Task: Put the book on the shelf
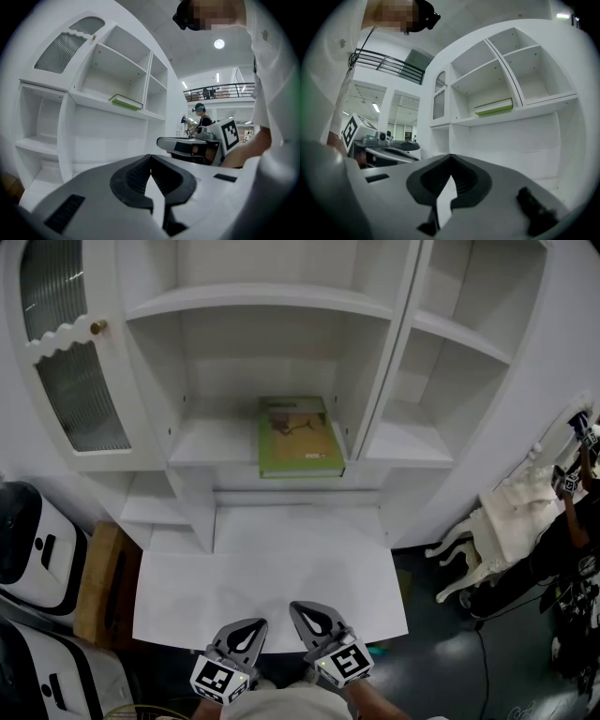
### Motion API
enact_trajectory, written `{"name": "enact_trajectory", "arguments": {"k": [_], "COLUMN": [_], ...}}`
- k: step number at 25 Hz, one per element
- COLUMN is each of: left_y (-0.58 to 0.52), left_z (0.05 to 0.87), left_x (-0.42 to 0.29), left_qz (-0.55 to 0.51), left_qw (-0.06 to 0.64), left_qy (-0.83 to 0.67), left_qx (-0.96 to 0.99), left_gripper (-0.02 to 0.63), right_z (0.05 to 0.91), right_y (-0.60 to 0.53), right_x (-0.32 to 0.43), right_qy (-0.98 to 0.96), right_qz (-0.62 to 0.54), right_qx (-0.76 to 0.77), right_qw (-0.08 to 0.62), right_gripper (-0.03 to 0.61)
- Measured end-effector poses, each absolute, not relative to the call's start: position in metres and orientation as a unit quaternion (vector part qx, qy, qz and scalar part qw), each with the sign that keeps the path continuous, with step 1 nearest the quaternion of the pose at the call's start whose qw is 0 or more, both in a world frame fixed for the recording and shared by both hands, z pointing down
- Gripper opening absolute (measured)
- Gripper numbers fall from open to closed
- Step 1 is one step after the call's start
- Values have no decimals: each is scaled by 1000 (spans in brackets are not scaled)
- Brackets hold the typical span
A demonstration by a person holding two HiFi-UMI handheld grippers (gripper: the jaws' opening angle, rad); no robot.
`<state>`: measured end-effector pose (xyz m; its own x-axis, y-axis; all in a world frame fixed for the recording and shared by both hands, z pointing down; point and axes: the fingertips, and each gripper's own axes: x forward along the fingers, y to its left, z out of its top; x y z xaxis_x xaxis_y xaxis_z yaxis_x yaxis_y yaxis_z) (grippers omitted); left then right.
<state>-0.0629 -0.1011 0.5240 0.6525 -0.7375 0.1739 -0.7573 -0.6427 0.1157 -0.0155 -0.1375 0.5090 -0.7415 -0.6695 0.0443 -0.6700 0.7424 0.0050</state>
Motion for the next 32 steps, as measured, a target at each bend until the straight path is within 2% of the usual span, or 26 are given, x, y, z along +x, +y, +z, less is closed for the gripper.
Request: {"name": "enact_trajectory", "arguments": {"k": [18,32], "left_y": [-98,-100], "left_z": [537,538], "left_x": [-66,-67], "left_qz": [51,54], "left_qw": [102,102], "left_qy": [-415,-413], "left_qx": [903,903], "left_gripper": [9,9], "right_z": [539,544], "right_y": [-100,-104], "right_x": [-16,-16], "right_qy": [-935,-929], "right_qz": [11,-22], "right_qx": [352,353], "right_qw": [48,106], "right_gripper": [11,11]}}
